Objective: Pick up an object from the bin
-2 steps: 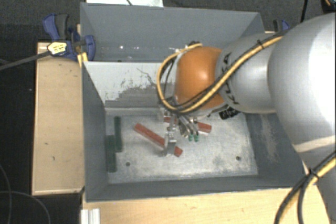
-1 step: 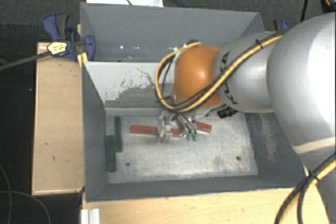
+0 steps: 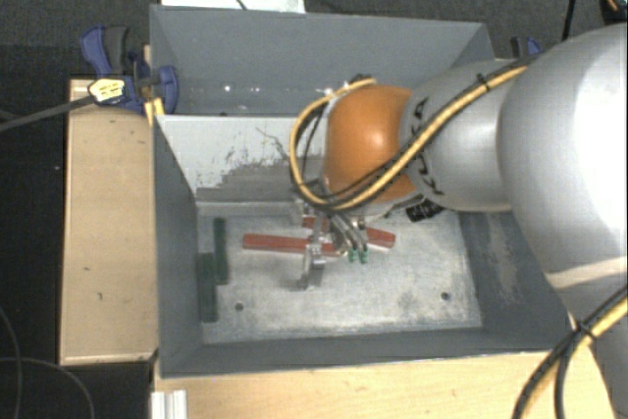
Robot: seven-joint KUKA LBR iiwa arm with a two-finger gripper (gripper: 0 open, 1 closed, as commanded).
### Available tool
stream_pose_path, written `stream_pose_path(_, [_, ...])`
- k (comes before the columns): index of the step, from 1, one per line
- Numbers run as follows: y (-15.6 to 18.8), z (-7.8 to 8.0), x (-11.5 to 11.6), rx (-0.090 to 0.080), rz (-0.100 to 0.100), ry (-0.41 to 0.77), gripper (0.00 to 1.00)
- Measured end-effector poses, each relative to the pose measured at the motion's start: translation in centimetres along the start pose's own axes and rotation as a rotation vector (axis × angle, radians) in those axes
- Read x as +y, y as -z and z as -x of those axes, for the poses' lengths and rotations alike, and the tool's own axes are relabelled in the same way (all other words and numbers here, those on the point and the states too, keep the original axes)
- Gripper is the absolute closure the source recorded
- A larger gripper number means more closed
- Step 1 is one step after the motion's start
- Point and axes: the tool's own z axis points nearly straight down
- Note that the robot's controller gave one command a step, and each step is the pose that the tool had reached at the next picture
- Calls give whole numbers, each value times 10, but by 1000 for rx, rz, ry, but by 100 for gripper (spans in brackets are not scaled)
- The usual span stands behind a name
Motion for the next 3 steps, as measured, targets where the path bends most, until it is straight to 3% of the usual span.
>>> stream_pose_path(1, [-6, 21, 32, -4, 1, 73, 0])
stream_pose_path(2, [-7, 20, 31, -2, 1, 67, 100])
stream_pose_path(3, [122, 12, 40, -8, 2, 56, 100])
